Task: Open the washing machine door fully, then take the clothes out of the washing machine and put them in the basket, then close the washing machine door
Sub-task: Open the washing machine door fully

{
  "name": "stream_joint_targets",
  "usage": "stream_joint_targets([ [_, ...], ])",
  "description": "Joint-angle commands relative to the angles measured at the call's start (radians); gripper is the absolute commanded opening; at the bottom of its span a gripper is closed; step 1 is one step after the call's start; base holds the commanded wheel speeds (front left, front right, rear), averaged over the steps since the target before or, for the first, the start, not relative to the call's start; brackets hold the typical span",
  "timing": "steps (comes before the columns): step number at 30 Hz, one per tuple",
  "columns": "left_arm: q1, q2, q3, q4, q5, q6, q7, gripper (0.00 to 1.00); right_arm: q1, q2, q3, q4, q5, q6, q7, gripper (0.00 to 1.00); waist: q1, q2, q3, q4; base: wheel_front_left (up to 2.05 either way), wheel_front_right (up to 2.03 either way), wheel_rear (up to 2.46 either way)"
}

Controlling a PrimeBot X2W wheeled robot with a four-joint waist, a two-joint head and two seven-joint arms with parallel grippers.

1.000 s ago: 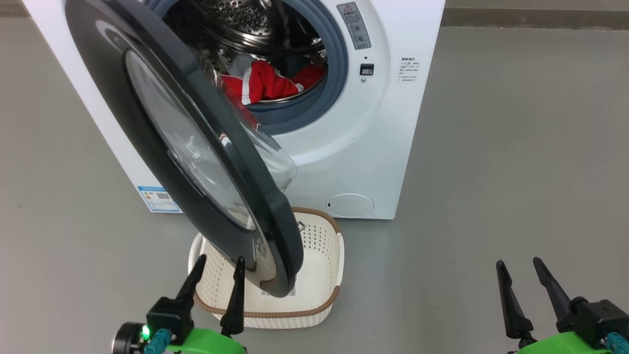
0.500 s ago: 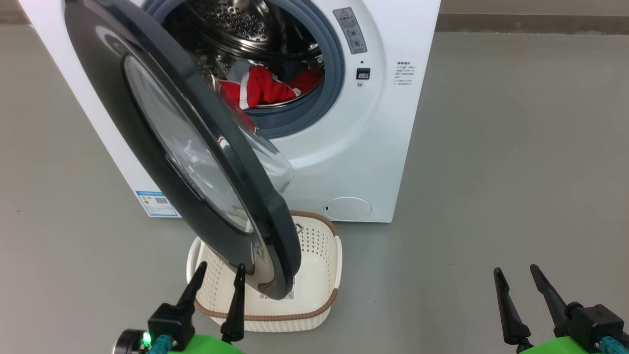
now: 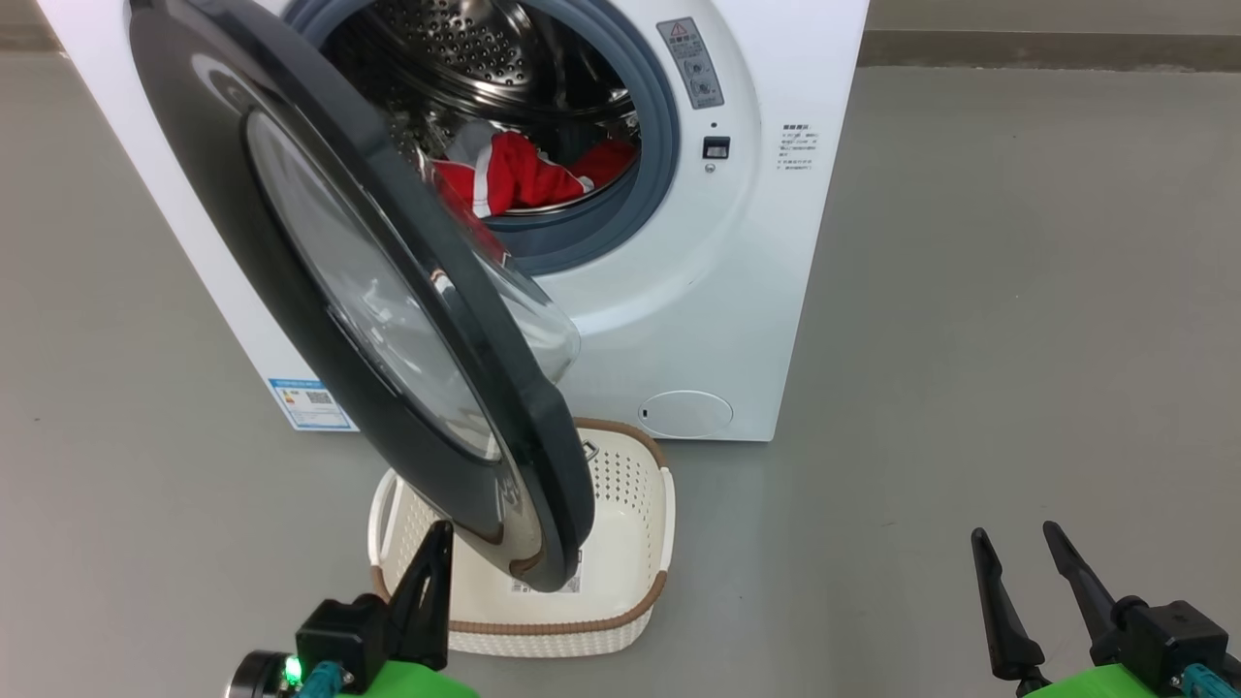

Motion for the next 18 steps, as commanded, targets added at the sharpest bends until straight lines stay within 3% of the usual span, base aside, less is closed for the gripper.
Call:
stream_joint_targets([
  [1,-0.013,0.01,0.029,-0.018,0.004,-0.002,-0.008,0.0,-0.017,-0.014,0.022,-0.024,-0.005,0.003,-0.01,1.0,0.0,0.0,-0.001,0.0,0.0,0.0,0.0],
  [10,-0.042,0.01,0.053,-0.093,0.004,0.012,-0.008,0.0,-0.019,-0.014,0.021,-0.028,-0.006,0.003,-0.005,1.0,0.0,0.0,0.0,0.003,0.0,0.0,0.0],
  [18,-0.111,0.009,0.096,-0.424,0.032,0.057,-0.008,0.0,-0.027,-0.014,0.03,-0.03,-0.004,0.003,-0.003,1.0,0.0,0.0,0.003,0.001,0.0,0.0,0.0],
])
